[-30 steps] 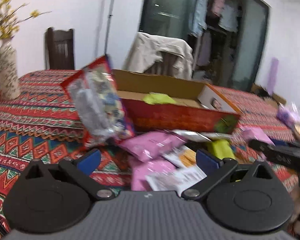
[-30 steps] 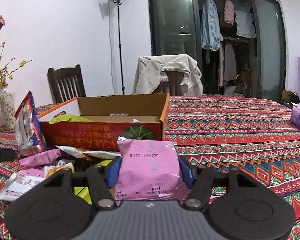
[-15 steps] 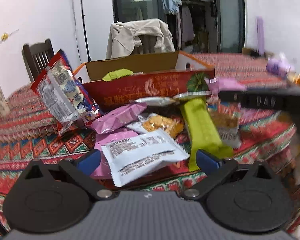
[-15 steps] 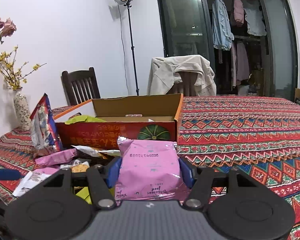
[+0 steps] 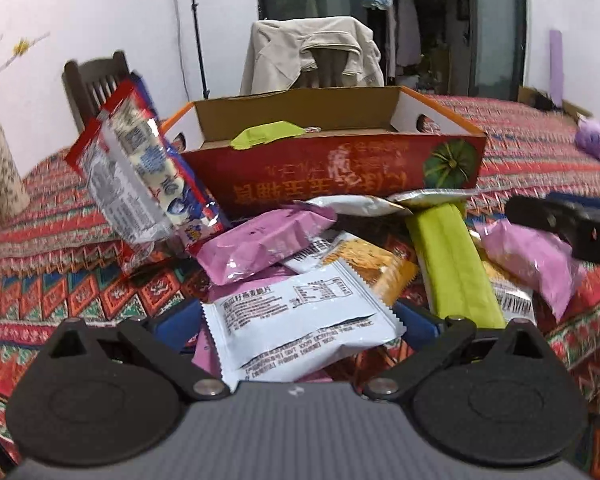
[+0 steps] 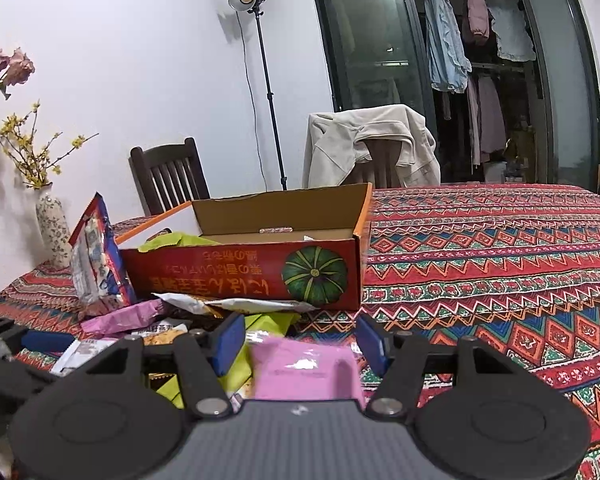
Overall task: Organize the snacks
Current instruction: 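Grasp a white packet from the pile with the left tool, then carry both packets into the box and open both tools to release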
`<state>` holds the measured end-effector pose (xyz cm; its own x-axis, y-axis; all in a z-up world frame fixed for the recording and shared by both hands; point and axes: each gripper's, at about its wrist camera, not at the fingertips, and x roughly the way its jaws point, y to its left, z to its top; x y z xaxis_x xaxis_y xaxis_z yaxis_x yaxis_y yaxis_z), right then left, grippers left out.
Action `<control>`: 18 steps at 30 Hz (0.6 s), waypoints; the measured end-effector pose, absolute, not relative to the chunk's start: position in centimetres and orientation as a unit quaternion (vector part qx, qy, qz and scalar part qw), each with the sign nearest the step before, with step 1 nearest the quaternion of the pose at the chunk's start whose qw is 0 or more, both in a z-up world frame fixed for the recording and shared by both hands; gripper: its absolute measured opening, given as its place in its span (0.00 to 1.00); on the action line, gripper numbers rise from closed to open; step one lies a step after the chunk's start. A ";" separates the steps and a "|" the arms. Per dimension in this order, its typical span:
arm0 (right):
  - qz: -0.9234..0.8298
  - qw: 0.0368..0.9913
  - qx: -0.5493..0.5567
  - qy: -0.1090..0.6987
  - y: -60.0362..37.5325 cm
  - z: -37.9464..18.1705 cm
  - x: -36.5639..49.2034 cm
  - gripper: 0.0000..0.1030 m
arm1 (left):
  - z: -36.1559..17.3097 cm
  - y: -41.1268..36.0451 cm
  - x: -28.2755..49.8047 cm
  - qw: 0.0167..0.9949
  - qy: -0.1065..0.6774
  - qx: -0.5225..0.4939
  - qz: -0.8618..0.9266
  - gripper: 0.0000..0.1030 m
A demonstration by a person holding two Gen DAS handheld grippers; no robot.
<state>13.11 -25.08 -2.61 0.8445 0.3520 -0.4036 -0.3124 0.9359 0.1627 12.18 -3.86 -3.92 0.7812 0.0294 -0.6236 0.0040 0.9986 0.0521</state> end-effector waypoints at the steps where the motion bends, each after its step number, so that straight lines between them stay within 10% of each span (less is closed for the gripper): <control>1: 0.173 0.959 0.045 0.219 -25.0 -2.6 13.1 0.59 | -4.0 -3.5 12.3 0.942 0.334 0.015 0.004 0.99; 18: 0.132 0.940 0.023 0.314 -24.7 -4.4 15.6 0.69 | -3.3 -0.8 10.4 0.945 0.323 -0.037 -0.015 0.74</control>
<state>15.58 -24.69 -4.37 0.7680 0.2625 -0.5842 -0.2337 0.9641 0.1260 10.38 -0.76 -3.33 0.7903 -0.0515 -0.6106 0.0035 0.9968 -0.0796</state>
